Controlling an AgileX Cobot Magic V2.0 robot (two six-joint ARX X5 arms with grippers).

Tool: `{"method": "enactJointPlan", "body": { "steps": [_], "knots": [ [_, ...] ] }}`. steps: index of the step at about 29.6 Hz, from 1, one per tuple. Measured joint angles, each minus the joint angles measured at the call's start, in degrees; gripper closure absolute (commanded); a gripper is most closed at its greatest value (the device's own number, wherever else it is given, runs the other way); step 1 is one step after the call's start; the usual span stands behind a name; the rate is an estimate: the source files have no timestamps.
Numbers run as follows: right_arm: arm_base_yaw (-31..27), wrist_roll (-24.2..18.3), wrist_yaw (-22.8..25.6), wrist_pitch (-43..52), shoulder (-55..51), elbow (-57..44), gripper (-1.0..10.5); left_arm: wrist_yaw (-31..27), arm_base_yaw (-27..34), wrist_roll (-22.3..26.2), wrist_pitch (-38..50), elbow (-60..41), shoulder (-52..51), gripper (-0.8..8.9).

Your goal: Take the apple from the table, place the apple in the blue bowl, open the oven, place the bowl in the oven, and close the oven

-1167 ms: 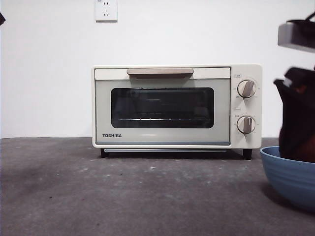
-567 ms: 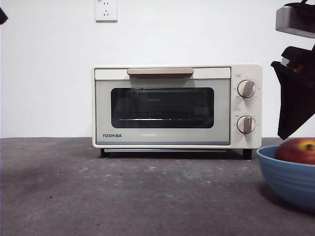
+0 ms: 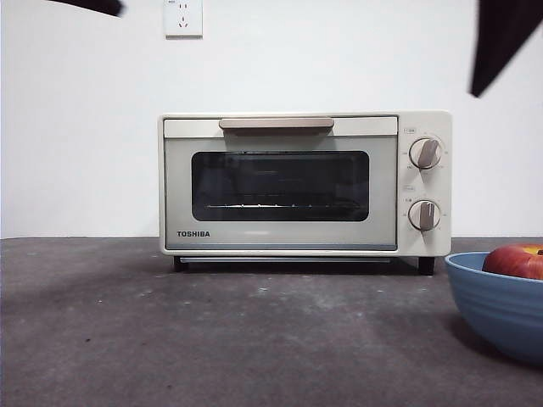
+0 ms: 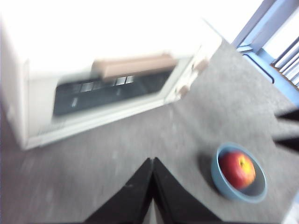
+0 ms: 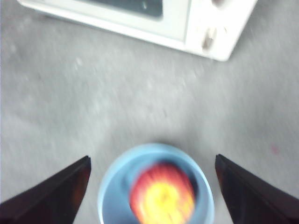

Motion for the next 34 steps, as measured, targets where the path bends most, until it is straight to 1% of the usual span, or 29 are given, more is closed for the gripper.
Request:
{"method": "enactJointPlan", "body": {
  "steps": [2,5,12,17,22,28,31,34],
  "knots": [
    [-1.1,0.0,0.0,-2.3,-1.8,0.0,5.2,-0.2,-1.3,0.0,3.0,4.0,7.0,8.06],
    [-2.2,0.0,0.0,-3.5,-4.2,0.0,5.2,-1.0,-2.6,0.0,5.9,8.9,13.8,8.06],
    [-5.9,0.0,-0.1,-7.7,-9.2,0.0,5.2,-2.0,-4.9,0.5,8.5,21.2,28.4,8.06],
    [-7.8,0.0,-0.2,-9.6,-11.1,0.0,5.2,-2.5,-6.3,0.7,9.0,25.2,35.9,8.06],
    [-8.7,0.0,-0.2,-9.7,-11.6,0.0,5.2,-5.0,-7.9,1.7,10.9,26.3,40.6,8.06],
    [-8.8,0.0,-0.2,-10.2,-11.7,0.0,5.2,-5.2,-9.4,2.1,11.8,26.9,42.4,8.06],
    [-8.8,0.0,-0.2,-10.4,-11.7,0.0,5.2,-5.9,-9.9,2.3,10.8,27.3,42.5,8.06],
    [-8.8,-0.1,-0.2,-11.1,-11.7,0.0,5.2,-5.8,-11.1,2.8,7.8,28.0,42.5,8.06]
  ]
}}
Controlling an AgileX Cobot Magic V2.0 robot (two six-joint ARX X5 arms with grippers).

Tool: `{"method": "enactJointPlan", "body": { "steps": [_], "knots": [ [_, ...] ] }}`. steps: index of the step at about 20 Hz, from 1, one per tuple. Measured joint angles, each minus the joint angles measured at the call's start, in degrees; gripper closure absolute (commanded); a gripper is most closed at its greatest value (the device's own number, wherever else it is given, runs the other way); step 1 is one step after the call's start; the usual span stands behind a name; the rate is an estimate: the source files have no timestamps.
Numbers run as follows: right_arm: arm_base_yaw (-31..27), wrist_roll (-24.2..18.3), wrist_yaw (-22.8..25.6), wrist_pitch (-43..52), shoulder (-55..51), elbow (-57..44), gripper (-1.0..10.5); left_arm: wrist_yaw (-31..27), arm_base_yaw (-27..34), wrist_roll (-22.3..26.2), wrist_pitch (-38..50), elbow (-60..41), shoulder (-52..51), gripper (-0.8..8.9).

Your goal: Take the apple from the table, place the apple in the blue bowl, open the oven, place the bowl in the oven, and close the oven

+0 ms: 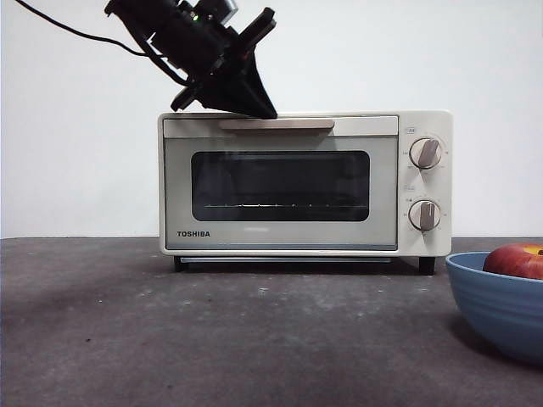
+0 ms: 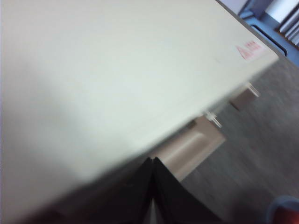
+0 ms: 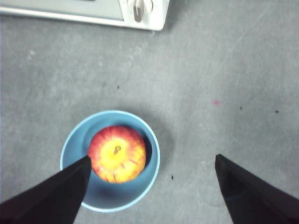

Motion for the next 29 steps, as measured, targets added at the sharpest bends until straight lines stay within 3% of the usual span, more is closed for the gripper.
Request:
{"method": "enactJointPlan", "body": {
  "steps": [12,18,22,29],
  "knots": [
    [-4.3,-1.4,-0.5,-4.1,0.0,0.0,5.2,1.4,-7.9,1.4,-21.7,-1.3,0.6,8.06],
    [-8.3,-2.3,-6.9,-2.0,2.0,-3.8,5.5,-0.2,-7.7,3.0,-25.4,-1.4,-1.3,8.06],
    [-11.0,-2.9,-11.7,3.1,6.5,-7.6,5.5,-0.3,-7.3,5.0,-27.6,-1.3,-8.7,8.06],
    [-16.4,-4.0,-18.2,9.0,18.0,-7.9,5.6,-0.3,-1.4,6.9,-29.8,-2.1,-18.4,8.06]
  ]
}}
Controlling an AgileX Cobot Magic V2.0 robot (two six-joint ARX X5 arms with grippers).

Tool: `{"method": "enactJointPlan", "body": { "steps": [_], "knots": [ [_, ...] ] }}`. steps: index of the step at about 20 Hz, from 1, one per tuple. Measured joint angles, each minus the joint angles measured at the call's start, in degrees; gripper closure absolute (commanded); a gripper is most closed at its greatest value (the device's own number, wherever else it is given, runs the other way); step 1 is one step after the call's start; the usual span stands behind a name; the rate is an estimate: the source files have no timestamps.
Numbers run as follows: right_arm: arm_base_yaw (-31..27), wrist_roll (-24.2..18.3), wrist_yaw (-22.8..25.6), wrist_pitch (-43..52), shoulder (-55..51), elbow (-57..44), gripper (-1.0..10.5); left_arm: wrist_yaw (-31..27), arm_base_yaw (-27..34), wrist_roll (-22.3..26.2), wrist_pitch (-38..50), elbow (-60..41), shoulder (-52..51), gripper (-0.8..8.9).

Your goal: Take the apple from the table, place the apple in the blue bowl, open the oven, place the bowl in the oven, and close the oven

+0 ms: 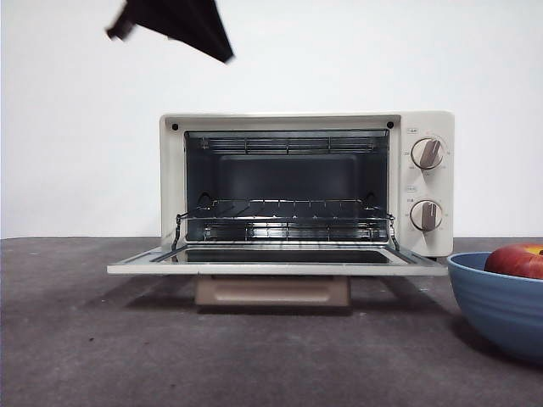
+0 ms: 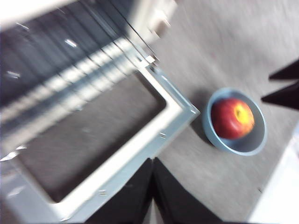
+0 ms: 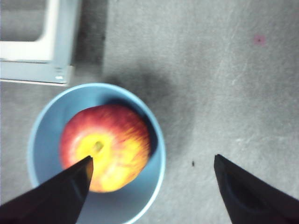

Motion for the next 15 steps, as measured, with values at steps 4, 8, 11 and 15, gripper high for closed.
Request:
{"method": "enactJointPlan", "body": {
  "steps": [4,8,11,15],
  "knots": [
    [-1.0,-1.1,-0.1,1.1,5.3,0.0,5.8,0.0,6.2,0.4,2.1,-8.5,-6.6,8.06],
    [-1.1,-1.6,0.0,2.7,7.3,0.0,6.5,1.2,11.1,0.1,4.9,-20.9,-14.3,8.06],
    [-1.1,-1.6,0.0,3.1,9.0,0.0,6.6,1.3,12.9,-1.0,6.1,-27.1,-19.8,8.06],
    [-0.9,-1.6,0.0,3.9,12.8,0.0,6.9,1.4,12.9,-2.0,6.4,-28.9,-23.3,8.06]
  ]
}}
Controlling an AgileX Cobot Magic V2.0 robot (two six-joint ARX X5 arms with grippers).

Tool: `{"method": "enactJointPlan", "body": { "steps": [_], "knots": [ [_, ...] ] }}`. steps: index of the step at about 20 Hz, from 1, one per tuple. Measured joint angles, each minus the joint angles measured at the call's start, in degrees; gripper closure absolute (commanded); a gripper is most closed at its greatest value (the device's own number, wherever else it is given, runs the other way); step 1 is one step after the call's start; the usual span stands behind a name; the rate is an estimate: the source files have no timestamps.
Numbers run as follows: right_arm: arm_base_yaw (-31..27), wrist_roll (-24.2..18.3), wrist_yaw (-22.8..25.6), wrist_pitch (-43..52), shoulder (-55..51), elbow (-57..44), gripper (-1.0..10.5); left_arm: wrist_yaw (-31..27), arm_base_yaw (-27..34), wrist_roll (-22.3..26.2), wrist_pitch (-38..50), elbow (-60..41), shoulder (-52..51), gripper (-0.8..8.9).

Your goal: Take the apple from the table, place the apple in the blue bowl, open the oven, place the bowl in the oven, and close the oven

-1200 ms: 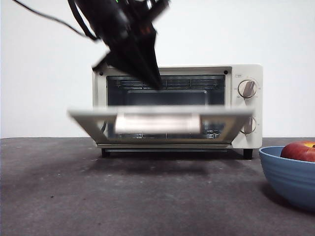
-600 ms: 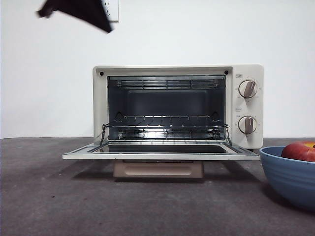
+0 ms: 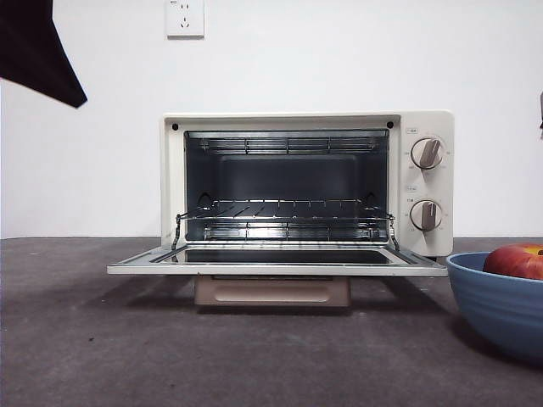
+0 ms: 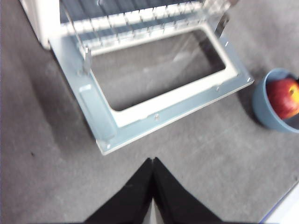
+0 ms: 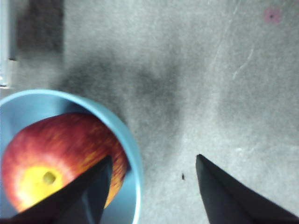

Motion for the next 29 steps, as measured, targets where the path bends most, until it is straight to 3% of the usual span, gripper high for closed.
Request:
{"method": "enactJointPlan", "body": {
  "steps": [9,13,16,18,24,29],
  "knots": [
    [2.1,0.0,0.0,1.7,3.1,-0.7,9.3,0.0,0.0,-1.5,0.9,0.0,-2.1,8.07],
    [2.1,0.0,-0.5,1.7,3.1,-0.7,9.4,0.0,0.0,-1.6,0.9,0.0,-2.1,8.06],
    [2.1,0.3,-4.9,2.4,3.0,-0.7,9.4,0.0,0.0,-1.6,1.1,0.0,-2.1,8.07],
    [3.2,1.6,-7.0,2.4,1.4,-0.2,9.4,0.0,0.0,-1.6,1.3,0.0,-2.1,8.07],
    [11.5,8.6,-6.8,3.5,0.0,12.8,9.4,0.0,0.0,-1.6,2.6,0.0,-2.1,8.07],
    [14.7,13.0,-2.3,5.1,9.2,23.8,9.4,0.1,-0.2,-1.6,2.6,0.0,-2.1,8.07]
  ]
}}
